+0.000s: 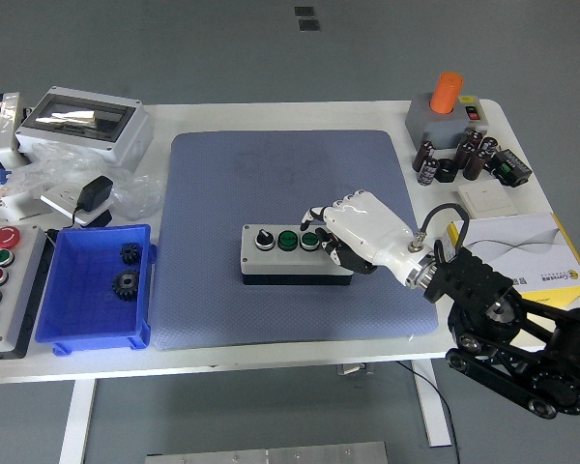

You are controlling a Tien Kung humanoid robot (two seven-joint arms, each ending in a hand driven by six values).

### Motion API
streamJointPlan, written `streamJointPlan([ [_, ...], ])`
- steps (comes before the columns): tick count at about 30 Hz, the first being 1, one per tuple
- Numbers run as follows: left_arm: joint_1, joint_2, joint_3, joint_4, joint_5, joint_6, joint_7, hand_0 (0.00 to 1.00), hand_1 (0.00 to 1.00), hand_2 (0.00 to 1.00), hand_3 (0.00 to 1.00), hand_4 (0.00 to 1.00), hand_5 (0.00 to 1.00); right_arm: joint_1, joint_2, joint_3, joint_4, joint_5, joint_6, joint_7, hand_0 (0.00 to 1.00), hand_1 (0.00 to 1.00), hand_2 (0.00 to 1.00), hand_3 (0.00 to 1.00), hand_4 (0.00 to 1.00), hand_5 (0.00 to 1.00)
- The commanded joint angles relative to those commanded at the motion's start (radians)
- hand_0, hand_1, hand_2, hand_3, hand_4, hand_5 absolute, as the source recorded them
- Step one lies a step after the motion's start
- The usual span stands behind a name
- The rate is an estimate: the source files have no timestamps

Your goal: Pick up the button,place it on the desk,press the button,press the button

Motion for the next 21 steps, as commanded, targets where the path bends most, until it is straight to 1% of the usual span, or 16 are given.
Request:
streamJointPlan([
  [3,0.002,-0.001,0.000,0.000,-0.001,0.000,0.001,0.679,0.683,0.599,0.674,0.745,0.336,-0.006,-0.004,0.043,0.030,0.070,-0.056,0.055,0.153,0.159,0.142,0.621,0.202,0.002],
  [5,0.003,-0.001,-0.002,0.000,-0.001,0.001,0.002,0.679,0.683,0.600,0.675,0.747,0.337,-0.013,-0.003,0.075,0.040,0.118,-0.077,0.081,0.157,0.163,0.148,0.624,0.196,0.002],
  [9,0.005,-0.001,-0.003,0.000,0.000,0.001,0.002,0.679,0.683,0.600,0.675,0.747,0.337,-0.045,0.018,0.144,0.037,0.210,-0.084,0.097,0.157,0.163,0.148,0.624,0.196,0.002],
  [10,0.005,-0.001,-0.004,0.000,0.000,0.002,0.002,0.679,0.683,0.600,0.677,0.750,0.341,-0.059,0.029,0.165,0.035,0.233,-0.085,0.106,0.196,0.195,0.220,0.668,0.335,0.002],
  [12,0.006,-0.002,-0.003,0.000,-0.001,0.002,0.001,0.679,0.683,0.600,0.677,0.750,0.341,-0.086,0.049,0.204,0.033,0.278,-0.088,0.127,0.196,0.195,0.220,0.668,0.335,0.002],
  [15,0.008,-0.004,-0.002,0.000,-0.002,0.002,0.001,0.679,0.683,0.600,0.677,0.750,0.341,-0.135,0.087,0.266,0.027,0.356,-0.092,0.181,0.196,0.195,0.220,0.668,0.335,0.002],
  [16,0.009,-0.004,-0.001,0.000,-0.002,0.003,0.001,0.679,0.683,0.600,0.677,0.750,0.343,-0.154,0.099,0.292,0.021,0.390,-0.091,0.207,0.407,0.560,0.647,0.798,0.614,0.186],
  [18,0.011,-0.004,0.000,0.000,-0.004,0.003,0.002,0.679,0.683,0.600,0.677,0.750,0.343,-0.182,0.112,0.334,0.003,0.456,-0.083,0.251,0.407,0.560,0.647,0.798,0.614,0.186],
  [21,0.014,-0.002,-0.001,0.000,-0.004,0.005,0.002,0.679,0.683,0.600,0.677,0.750,0.343,-0.224,0.119,0.393,-0.031,0.564,-0.056,0.320,0.407,0.560,0.647,0.798,0.614,0.186],
])
